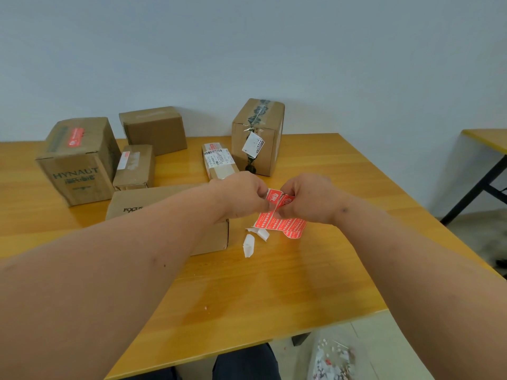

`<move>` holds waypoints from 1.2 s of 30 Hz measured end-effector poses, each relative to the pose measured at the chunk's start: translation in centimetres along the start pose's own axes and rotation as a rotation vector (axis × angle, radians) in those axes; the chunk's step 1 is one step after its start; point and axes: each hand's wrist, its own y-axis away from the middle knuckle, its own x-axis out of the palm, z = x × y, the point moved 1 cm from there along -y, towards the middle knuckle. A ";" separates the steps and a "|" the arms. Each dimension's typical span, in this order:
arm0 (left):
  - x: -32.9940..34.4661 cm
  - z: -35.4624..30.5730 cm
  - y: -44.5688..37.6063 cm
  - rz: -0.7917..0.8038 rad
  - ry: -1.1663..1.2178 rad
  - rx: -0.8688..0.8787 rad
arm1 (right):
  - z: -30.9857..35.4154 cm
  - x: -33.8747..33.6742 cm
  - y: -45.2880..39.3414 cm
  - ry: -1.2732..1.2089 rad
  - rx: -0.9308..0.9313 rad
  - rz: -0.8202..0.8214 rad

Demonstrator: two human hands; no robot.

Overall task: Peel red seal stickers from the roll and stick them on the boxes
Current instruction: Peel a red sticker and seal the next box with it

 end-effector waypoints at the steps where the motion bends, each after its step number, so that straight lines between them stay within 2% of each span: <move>1: 0.0 -0.1 0.0 0.005 0.016 0.000 | 0.0 0.0 0.0 0.005 0.007 0.003; 13: 0.0 -0.4 0.4 -0.025 0.107 -0.028 | 0.2 -0.1 0.3 0.036 -0.042 -0.065; 19: -0.1 -0.4 0.3 -0.036 0.154 -0.014 | 0.0 -0.1 0.2 0.011 -0.011 -0.032; 27: 0.0 -0.4 0.4 -0.003 -0.021 -0.015 | -0.2 0.3 0.0 0.043 -0.008 -0.036; 36: 0.0 -0.7 0.4 -0.019 0.102 -0.038 | -0.4 0.3 0.0 0.083 -0.044 -0.066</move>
